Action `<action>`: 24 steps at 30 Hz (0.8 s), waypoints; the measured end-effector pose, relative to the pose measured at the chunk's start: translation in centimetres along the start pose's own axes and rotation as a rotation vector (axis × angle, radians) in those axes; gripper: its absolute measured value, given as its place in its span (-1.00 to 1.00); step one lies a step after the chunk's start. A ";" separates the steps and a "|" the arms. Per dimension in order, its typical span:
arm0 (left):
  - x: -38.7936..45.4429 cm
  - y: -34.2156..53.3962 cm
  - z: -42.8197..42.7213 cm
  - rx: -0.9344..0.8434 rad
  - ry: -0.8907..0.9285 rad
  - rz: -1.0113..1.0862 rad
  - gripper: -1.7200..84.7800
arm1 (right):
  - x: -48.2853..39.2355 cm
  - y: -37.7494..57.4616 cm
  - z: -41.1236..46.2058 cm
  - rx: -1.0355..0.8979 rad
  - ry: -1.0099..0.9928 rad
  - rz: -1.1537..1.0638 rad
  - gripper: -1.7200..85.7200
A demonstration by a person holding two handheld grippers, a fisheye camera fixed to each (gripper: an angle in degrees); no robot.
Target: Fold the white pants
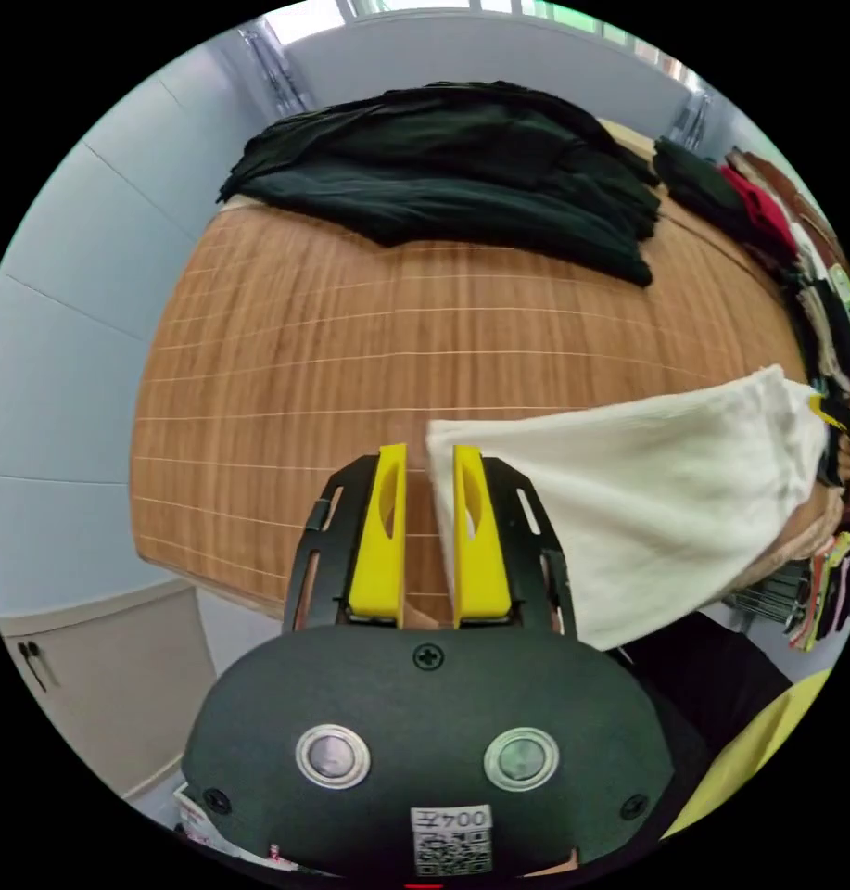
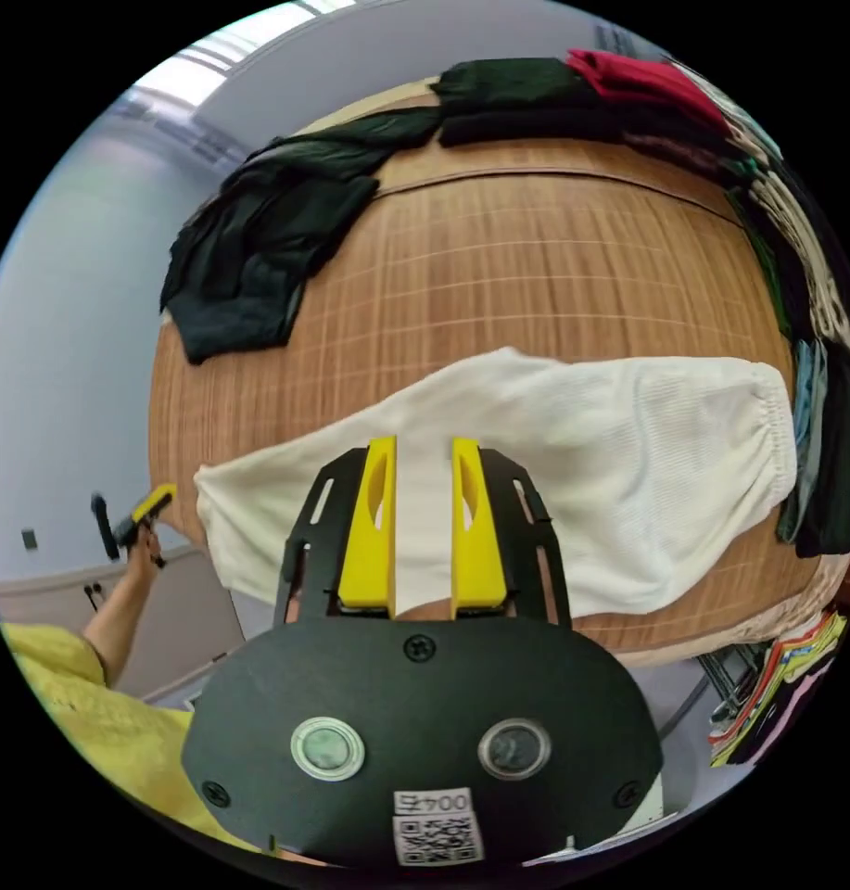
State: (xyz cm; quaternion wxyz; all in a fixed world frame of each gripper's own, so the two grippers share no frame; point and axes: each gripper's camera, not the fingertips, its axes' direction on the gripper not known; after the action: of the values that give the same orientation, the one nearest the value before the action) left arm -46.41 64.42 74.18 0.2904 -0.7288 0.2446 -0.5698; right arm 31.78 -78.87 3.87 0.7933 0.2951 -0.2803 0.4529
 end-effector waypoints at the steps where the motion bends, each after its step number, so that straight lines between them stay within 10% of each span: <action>1: 1.6 0.7 -0.1 -0.001 0.056 0.016 -0.84 | 1.4 -2.2 -0.4 -0.007 0.007 0.044 -0.73; 11: 14.6 3.0 1.4 -0.116 0.081 0.170 -0.94 | -0.6 -12.5 5.9 -0.365 0.359 -0.146 -0.83; 24: 36.4 -4.6 -7.8 0.251 0.195 0.961 -0.70 | 2.0 -8.4 -0.2 -0.165 0.146 -0.239 -0.85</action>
State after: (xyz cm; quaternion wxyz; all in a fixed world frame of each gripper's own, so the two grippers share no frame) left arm -45.47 41.50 103.90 0.5810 -0.4365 0.5081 -0.4622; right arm 40.09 -81.03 3.37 0.8813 0.2263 -0.2213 0.3510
